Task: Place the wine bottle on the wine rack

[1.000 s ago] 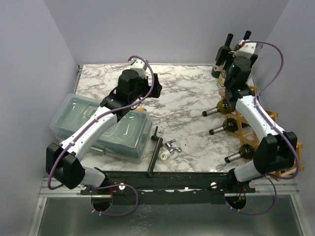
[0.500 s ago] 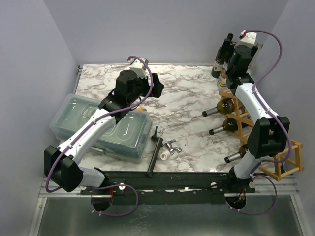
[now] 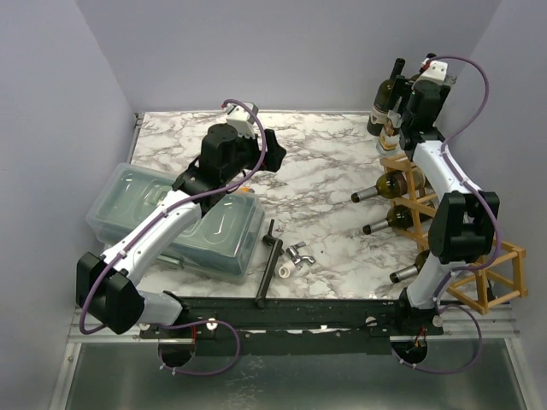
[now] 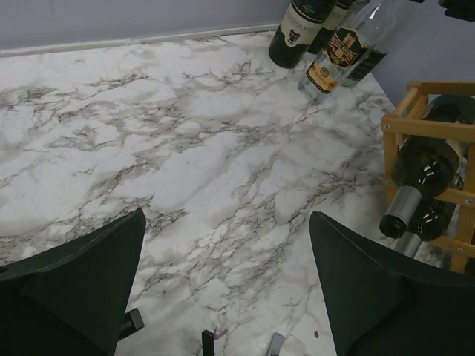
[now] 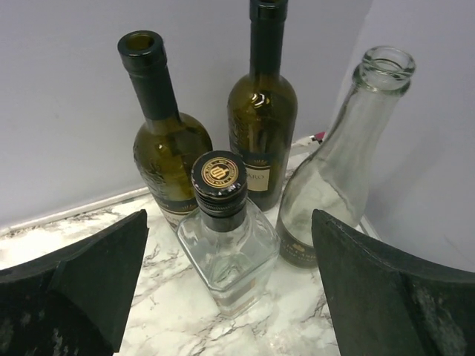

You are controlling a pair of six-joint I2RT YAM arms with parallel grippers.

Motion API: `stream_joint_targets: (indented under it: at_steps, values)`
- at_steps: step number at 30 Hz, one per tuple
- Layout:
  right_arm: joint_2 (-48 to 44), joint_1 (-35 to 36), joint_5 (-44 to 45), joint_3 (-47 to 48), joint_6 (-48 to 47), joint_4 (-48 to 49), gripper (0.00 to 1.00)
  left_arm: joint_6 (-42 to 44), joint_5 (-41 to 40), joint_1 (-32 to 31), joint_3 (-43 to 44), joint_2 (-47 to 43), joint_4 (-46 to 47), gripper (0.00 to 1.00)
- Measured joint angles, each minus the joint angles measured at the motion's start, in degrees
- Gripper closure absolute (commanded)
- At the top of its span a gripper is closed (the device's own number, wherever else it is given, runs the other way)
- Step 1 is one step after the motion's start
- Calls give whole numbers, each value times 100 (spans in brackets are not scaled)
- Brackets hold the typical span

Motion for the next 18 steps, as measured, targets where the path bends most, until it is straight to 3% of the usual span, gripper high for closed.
stream_joint_targets:
  at_steps: [9, 18]
  values:
    - [470, -15, -72, 271, -87, 114, 16, -61, 44, 28, 0, -66, 52, 7]
    - [815, -28, -59, 387, -79, 258, 35, -81, 96, 35, 0, -68, 74, 7]
